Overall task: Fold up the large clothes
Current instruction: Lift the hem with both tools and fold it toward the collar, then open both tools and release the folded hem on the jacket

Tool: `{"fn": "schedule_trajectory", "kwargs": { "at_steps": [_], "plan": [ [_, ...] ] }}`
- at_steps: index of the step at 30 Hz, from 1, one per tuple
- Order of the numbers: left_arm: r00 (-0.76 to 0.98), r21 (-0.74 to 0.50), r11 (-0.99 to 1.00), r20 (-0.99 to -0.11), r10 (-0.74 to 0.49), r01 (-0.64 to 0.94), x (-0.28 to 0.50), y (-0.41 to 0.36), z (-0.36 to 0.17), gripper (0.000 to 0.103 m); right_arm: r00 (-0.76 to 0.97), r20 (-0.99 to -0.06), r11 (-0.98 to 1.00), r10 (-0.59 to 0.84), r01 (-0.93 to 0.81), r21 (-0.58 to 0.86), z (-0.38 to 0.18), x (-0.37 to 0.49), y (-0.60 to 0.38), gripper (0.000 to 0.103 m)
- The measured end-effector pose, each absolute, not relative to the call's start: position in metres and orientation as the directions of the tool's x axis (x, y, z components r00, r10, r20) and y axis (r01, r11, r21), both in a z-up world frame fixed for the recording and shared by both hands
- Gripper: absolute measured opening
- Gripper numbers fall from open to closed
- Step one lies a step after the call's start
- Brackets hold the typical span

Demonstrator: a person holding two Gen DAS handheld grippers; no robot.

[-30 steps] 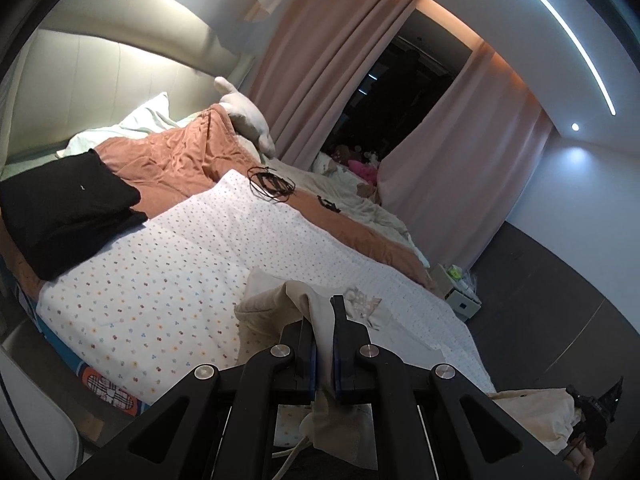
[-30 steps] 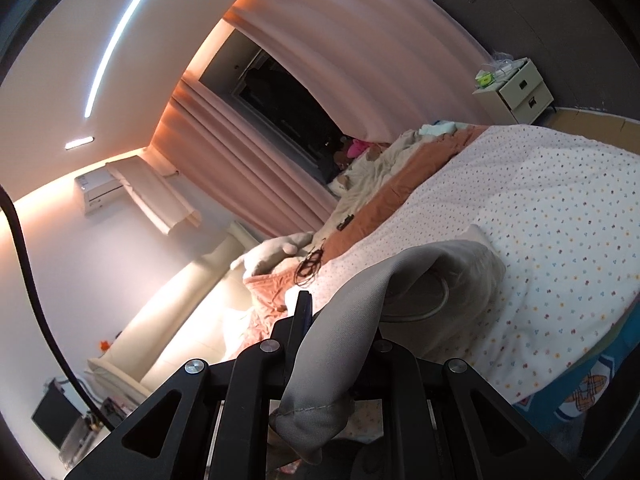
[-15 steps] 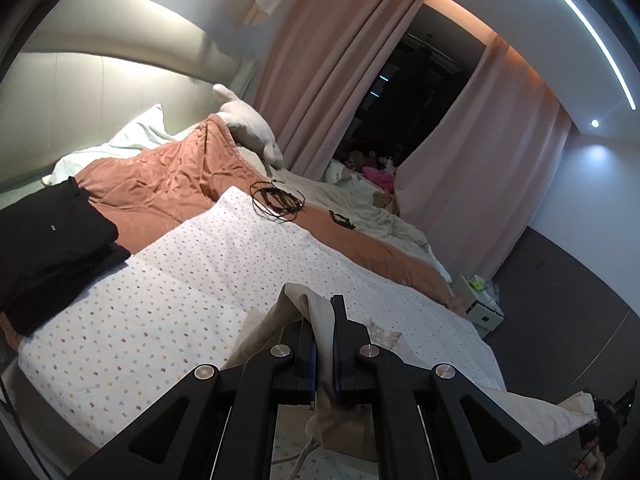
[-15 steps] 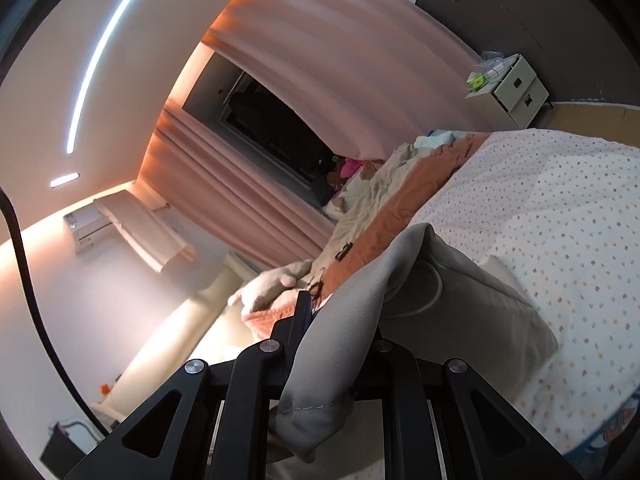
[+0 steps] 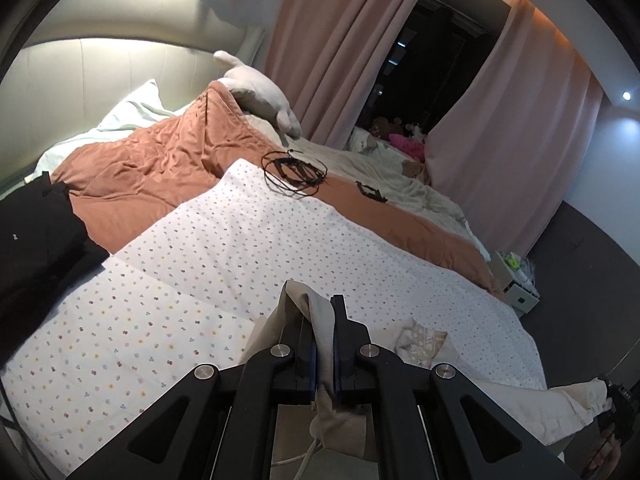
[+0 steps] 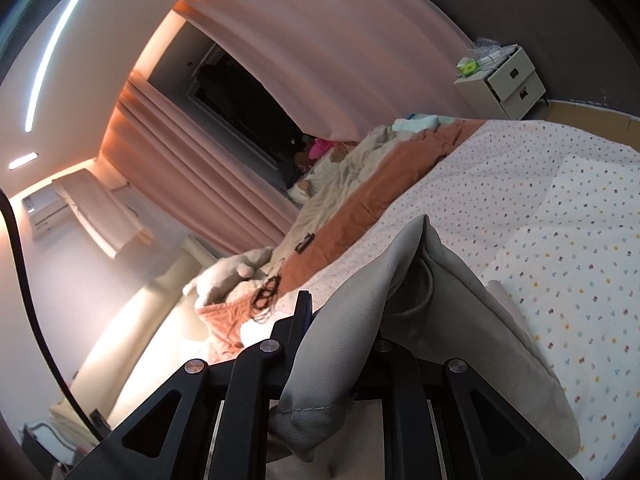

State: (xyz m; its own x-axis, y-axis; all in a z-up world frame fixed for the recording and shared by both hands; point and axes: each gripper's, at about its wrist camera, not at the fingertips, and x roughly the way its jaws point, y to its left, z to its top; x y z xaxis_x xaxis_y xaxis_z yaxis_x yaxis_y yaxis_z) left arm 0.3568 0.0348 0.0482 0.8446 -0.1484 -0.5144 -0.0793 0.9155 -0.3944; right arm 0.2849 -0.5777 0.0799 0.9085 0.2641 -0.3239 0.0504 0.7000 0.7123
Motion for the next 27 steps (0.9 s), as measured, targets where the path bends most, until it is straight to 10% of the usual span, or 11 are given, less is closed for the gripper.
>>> {"fn": "schedule_trajectory", "kwargs": {
  "at_steps": [18,23,27],
  "plan": [
    [0.687,-0.351,0.928,-0.705,-0.175,-0.125,0.482,0.020,-0.078,0.009,0.843,-0.507,0.734,0.180,0.228,0.640,-0.031,0.381,-0.584,0.017],
    [0.683,-0.418,0.902,-0.691,-0.237,-0.109,0.485,0.016,-0.079,0.075,0.825,-0.542,0.719,0.160,0.279,0.636,-0.040,0.386,-0.580,0.069],
    [0.736,-0.399,0.913,-0.642,-0.216,-0.080,0.467,0.012,-0.053,0.082,0.819,-0.558,0.739,0.136,0.291,0.607,-0.030,0.379,-0.571,0.070]
  ]
}}
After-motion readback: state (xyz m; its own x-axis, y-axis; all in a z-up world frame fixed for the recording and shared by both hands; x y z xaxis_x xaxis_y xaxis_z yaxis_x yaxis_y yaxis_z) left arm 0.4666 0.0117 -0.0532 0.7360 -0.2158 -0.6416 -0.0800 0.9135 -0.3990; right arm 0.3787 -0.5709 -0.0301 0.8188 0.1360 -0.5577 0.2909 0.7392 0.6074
